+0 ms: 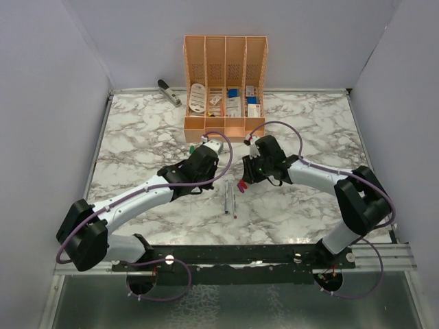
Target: Insert the pens into the pen caps
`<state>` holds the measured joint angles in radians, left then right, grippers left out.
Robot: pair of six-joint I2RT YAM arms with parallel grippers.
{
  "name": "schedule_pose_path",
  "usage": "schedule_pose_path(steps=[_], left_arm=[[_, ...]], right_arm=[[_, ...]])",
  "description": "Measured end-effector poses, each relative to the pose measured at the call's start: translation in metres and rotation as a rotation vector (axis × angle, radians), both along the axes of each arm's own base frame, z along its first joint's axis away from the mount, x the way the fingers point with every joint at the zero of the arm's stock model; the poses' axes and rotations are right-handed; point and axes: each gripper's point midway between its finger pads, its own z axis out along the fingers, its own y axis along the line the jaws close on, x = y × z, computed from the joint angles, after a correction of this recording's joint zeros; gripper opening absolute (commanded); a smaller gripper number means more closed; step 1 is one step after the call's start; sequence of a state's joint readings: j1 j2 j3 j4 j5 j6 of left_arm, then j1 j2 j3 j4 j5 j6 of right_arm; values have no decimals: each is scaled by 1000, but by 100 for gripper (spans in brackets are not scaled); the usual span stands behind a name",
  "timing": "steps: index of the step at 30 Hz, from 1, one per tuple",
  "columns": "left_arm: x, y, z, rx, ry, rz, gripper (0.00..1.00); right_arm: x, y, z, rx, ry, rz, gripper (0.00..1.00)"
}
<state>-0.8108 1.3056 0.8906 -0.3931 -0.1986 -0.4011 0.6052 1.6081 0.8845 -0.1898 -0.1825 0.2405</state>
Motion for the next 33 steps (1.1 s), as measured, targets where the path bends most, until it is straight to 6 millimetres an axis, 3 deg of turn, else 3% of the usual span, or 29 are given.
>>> schedule_pose_path(steps=[6,17,33], left_arm=[[6,-6,15,-44,-52,-8,0],[7,-7,15,-48,-56,-8,0],[7,-7,15,-47,-56,-8,0]], right_arm=[[4,7,-4,-7,4,13,31],[3,11,-19,-32,30,26,33],[4,16,-24,-67,15,26,33]])
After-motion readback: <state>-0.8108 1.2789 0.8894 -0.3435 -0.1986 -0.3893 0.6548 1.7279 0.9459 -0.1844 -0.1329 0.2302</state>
